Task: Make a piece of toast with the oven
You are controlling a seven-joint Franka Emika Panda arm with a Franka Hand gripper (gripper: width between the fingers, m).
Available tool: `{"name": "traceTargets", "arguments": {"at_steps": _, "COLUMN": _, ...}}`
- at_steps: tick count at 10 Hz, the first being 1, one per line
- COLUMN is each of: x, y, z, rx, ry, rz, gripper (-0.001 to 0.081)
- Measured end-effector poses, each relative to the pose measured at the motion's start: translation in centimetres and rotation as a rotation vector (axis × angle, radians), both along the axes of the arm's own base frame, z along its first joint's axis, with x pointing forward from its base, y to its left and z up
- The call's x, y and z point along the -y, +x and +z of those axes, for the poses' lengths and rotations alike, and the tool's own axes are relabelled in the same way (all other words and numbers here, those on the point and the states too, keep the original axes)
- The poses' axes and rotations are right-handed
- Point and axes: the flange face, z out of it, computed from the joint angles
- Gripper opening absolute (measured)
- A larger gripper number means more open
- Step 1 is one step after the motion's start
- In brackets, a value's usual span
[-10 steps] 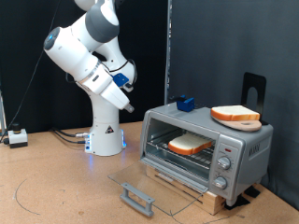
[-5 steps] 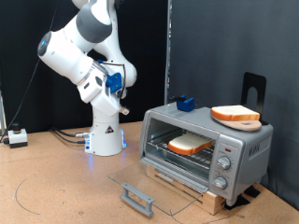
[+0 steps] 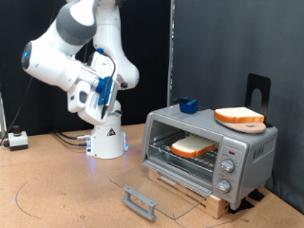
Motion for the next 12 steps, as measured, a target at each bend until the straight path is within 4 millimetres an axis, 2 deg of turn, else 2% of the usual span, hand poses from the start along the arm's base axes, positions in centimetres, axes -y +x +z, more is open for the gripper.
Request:
{"name": "traceTargets", "arguments": {"at_steps": 3, "x": 0.2, "y": 0.0, "z": -0.2, "rx": 0.012, "ry": 0.041, "rz": -0.025, "gripper": 0.0809}}
{"name": "traceTargets", "arguments": {"at_steps": 4, "x": 1.0, "y": 0.4, "z": -0.5, "rx": -0.016, "ry": 0.076, "rz": -0.052, "gripper": 0.0809}}
{"name": "traceTargets", "arguments": {"at_steps": 6, "x": 2.9, "y": 1.3, "z": -2.4, "rx": -0.076, "ry": 0.091, "rz": -0.061, "gripper": 0.0809}}
{"name": "traceTargets", "arguments": {"at_steps": 9, "x": 5.3, "y": 2.9, "z": -5.3, "rx": -0.136, "ry": 0.026, "rz": 0.042, "gripper": 0.0809}}
{"name": "traceTargets", "arguments": {"at_steps": 12, "x": 5.6, "y": 2.7, "z": -5.6, "rx": -0.145, "ry": 0.039, "rz": 0.012, "gripper": 0.0809}}
